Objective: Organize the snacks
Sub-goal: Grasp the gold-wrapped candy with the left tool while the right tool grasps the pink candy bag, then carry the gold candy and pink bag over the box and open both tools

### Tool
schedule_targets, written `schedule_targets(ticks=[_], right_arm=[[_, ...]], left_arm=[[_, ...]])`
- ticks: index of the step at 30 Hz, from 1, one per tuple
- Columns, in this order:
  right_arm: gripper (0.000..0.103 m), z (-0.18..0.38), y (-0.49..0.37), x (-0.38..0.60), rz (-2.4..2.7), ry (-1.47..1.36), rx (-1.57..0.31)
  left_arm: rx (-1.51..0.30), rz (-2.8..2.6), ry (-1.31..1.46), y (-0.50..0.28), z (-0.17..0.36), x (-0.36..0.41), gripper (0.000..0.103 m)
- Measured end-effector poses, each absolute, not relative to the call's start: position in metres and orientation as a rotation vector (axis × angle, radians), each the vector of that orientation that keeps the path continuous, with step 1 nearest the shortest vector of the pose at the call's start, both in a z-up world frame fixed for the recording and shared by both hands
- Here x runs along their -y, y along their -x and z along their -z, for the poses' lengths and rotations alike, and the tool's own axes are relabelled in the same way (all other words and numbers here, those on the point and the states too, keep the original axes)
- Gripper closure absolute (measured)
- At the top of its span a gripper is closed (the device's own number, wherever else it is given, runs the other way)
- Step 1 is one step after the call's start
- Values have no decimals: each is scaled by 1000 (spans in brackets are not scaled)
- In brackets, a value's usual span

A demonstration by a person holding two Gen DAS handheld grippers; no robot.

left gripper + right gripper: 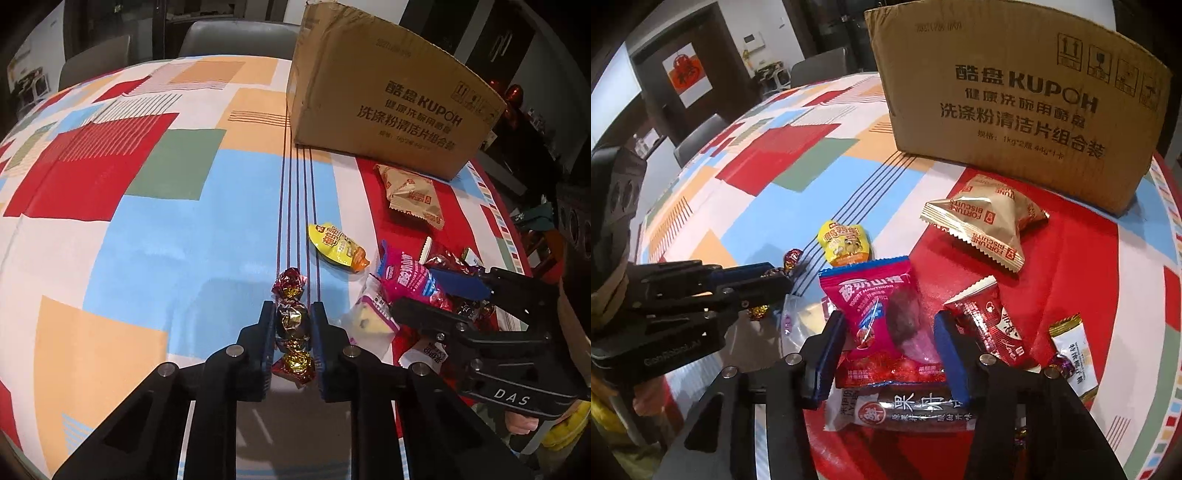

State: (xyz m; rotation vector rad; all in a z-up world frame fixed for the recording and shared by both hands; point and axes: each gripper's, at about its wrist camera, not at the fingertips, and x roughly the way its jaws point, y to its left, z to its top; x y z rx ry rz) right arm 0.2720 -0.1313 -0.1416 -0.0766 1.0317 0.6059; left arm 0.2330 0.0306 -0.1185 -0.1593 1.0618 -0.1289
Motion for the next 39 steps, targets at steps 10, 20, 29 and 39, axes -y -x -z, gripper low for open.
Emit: schedule_targets(ticks=[10,20,29,39], right_arm=[[56,127,-260,138,-586,60,-985],[56,82,-245,152,-565,1,-868],[56,28,-242,173,-528,-56,-726],[56,-23,-254,190,-477,-83,-597]], left_arm=[[-1021,133,142,-223,103,-27,84],[-889,187,112,-206,48,-14,84],[-741,244,59,-210,-9,5,84],[-639,273,45,-230,-49,18,84]])
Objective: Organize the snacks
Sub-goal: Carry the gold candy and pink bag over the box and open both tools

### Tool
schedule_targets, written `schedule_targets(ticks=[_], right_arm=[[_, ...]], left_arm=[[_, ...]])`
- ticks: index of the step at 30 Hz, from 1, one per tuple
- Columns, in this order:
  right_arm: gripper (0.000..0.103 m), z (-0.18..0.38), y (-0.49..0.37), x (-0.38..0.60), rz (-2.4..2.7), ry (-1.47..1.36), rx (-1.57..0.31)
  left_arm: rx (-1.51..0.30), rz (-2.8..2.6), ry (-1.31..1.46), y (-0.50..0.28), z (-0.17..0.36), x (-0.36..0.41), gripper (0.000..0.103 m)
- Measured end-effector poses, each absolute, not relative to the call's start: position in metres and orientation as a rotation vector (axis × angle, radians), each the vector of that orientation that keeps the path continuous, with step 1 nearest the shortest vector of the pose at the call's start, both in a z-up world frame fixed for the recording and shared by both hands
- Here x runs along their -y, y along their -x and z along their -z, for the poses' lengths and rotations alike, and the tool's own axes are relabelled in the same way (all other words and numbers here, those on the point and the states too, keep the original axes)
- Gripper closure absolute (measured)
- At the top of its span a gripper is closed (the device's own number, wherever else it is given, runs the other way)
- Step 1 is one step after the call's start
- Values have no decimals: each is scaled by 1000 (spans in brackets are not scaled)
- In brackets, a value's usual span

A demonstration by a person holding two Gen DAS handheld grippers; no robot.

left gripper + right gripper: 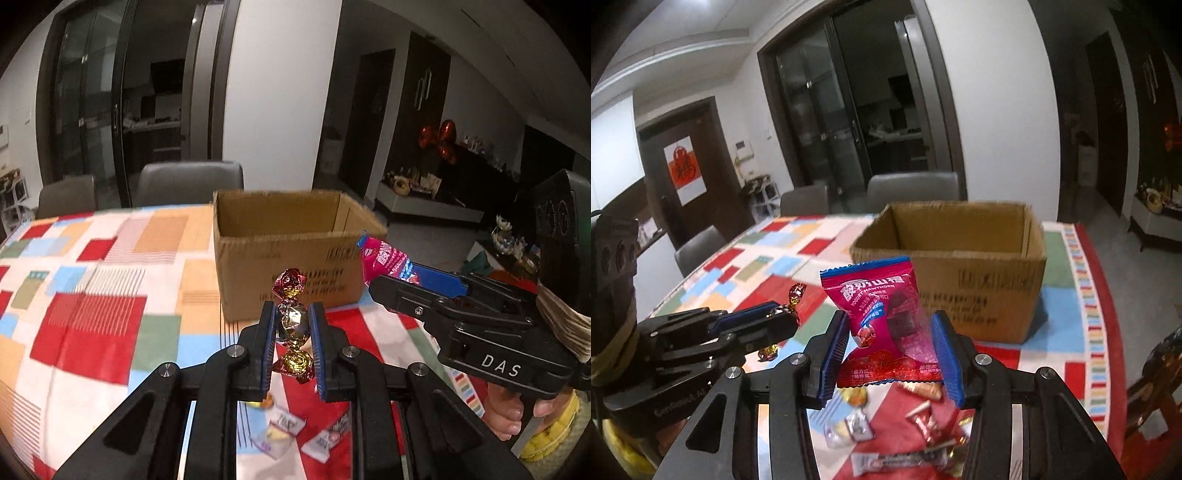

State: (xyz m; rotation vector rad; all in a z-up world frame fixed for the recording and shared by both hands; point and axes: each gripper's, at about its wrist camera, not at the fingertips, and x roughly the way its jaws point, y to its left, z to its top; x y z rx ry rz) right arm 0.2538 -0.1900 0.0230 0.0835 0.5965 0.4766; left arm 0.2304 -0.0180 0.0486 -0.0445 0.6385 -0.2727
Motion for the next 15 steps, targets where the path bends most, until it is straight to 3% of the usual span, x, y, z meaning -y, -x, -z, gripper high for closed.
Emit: schedule_targets(ticks=[15], right_arm=[[56,-67,-304,195,-402,-59,-517]], left_arm=[[-551,272,4,-299,-95,23,84]])
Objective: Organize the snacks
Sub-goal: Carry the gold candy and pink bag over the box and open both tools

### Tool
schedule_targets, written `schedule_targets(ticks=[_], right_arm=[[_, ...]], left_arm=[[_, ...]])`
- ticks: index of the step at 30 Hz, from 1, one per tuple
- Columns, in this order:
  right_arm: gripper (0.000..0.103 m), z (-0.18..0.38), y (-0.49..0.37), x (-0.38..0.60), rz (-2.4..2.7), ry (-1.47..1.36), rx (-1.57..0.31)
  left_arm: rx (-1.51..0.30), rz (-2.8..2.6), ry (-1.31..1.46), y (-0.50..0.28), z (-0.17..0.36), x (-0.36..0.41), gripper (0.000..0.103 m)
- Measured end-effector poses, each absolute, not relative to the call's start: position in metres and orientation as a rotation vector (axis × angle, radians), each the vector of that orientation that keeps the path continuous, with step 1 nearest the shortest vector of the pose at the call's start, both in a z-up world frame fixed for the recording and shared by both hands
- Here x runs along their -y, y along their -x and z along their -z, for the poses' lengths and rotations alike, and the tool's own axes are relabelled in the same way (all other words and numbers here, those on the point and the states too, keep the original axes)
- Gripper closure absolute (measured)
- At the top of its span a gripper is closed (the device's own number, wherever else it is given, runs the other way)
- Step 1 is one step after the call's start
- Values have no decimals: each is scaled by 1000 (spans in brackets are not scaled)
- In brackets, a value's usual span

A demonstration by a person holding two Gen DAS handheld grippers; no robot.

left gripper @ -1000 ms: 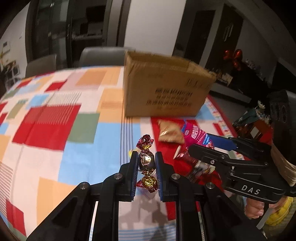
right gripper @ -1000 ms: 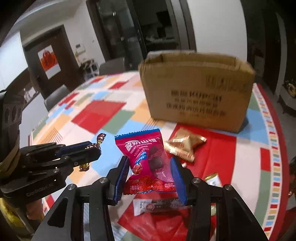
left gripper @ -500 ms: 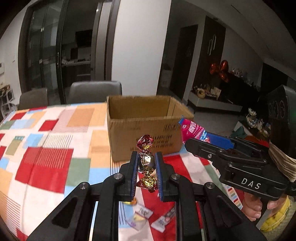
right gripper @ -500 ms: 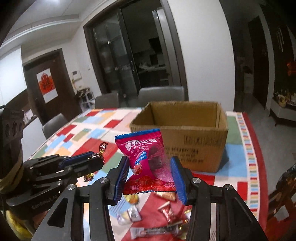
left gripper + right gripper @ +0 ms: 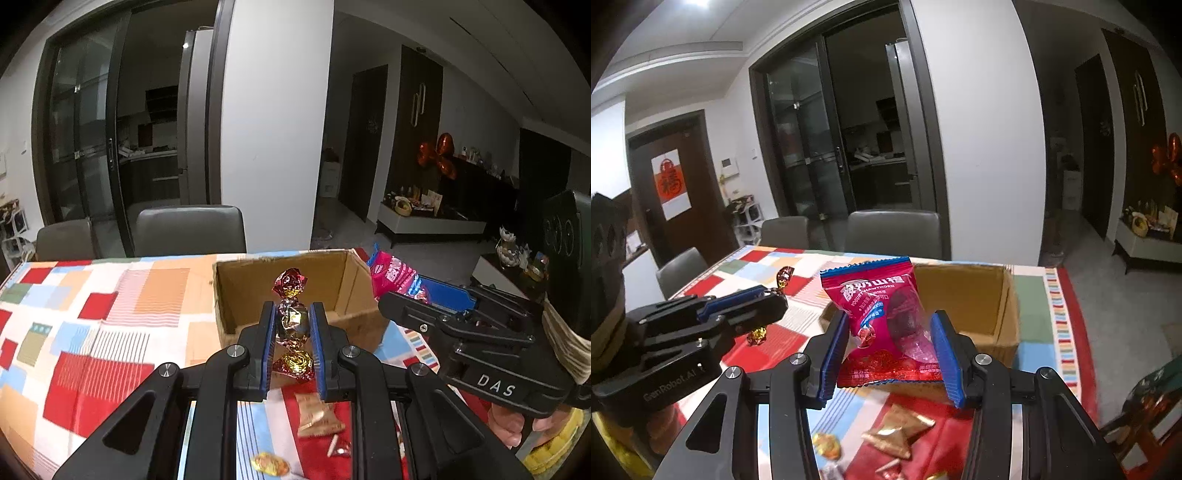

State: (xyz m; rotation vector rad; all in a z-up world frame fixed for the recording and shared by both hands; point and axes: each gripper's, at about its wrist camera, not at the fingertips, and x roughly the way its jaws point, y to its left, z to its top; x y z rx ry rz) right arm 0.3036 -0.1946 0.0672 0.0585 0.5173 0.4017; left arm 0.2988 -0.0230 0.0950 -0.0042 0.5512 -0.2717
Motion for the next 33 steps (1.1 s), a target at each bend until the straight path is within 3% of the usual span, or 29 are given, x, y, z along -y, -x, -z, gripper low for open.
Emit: schedule_targets(ticks=[22,23,24,25,26,33], right_arm=[[55,-55,-396,199,-291,-35,-614],[55,-54,-399,198,-284,-33,-618],[50,-53,-400,198,-275,-31,-622],[44,-51,-401,198,-267,-30,-628],[34,-50,-401,199,-257,-33,-631],[33,-46,-378,210,-248,-76,-617]], left_arm=[[-641,279,10,-402,-78,37,84],[-639,265,5,-403,-76,38,83],[-639,245,-3,-403,-75,40,73],[-637,228,-7,-401,-74,40,62],[-630,225,-3,-398,-74,39,59],[-608,204,-22,-370,-78,32,56]])
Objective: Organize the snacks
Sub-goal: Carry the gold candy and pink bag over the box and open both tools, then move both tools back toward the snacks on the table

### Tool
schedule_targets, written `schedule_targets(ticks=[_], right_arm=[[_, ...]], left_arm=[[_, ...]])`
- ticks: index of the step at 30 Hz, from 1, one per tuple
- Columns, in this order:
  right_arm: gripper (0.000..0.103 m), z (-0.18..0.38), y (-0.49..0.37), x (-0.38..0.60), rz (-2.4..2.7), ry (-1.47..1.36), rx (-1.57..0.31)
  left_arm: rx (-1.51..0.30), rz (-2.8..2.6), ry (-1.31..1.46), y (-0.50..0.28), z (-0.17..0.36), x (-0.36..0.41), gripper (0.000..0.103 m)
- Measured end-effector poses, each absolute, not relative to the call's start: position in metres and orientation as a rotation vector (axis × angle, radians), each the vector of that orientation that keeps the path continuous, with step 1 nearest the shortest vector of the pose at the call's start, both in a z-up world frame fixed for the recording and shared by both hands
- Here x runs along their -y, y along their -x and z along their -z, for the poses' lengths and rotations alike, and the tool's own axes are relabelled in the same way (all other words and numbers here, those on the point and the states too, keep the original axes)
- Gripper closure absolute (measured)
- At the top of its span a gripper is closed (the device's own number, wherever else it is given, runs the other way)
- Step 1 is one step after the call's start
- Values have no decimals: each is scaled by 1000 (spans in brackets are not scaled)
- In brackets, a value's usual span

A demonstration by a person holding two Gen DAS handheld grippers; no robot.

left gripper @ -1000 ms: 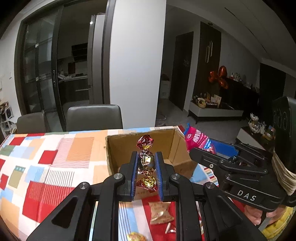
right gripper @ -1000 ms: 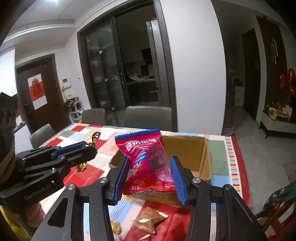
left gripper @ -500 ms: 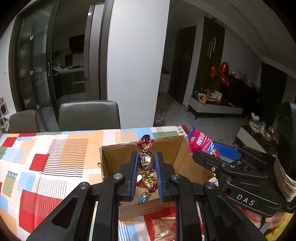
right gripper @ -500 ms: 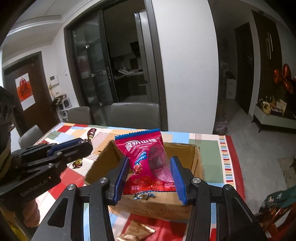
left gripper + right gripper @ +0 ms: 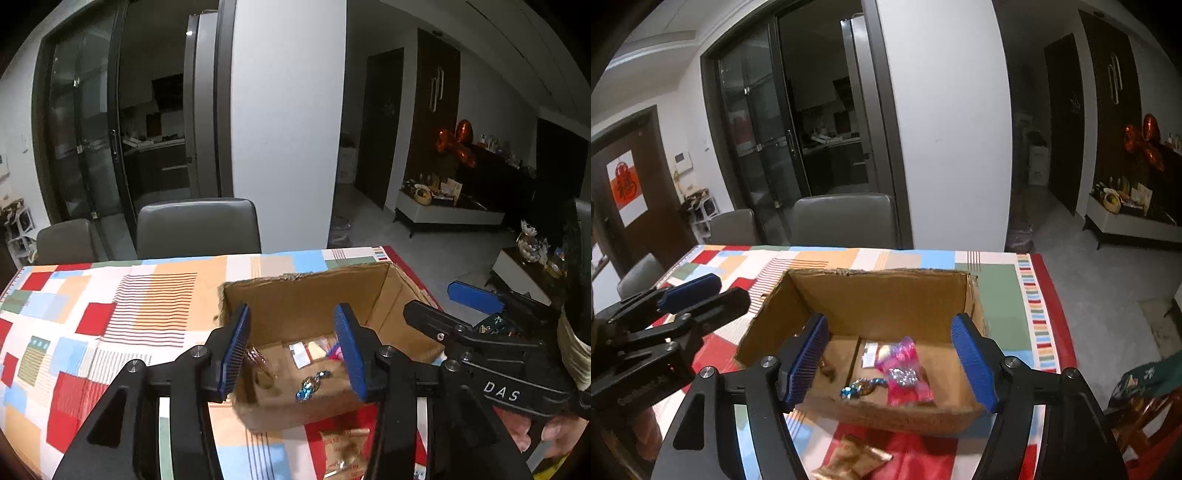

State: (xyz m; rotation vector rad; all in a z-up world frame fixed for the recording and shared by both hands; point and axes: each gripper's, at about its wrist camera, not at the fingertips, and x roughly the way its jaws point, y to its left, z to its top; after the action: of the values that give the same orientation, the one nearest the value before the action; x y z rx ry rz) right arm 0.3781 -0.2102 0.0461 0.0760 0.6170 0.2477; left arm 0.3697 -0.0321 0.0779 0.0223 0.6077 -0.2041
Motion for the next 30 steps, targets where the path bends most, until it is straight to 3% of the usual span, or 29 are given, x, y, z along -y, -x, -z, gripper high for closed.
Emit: schedule_targets(ticks=[11,30], right_arm=[[33,-35,-328,202,-325,-65,-641],[33,29,-252,192,-427,20,-760]], left_arm=[[-572,208,-89,-301,-76,28,53],[-682,255,-143,-209,-5,31,53]])
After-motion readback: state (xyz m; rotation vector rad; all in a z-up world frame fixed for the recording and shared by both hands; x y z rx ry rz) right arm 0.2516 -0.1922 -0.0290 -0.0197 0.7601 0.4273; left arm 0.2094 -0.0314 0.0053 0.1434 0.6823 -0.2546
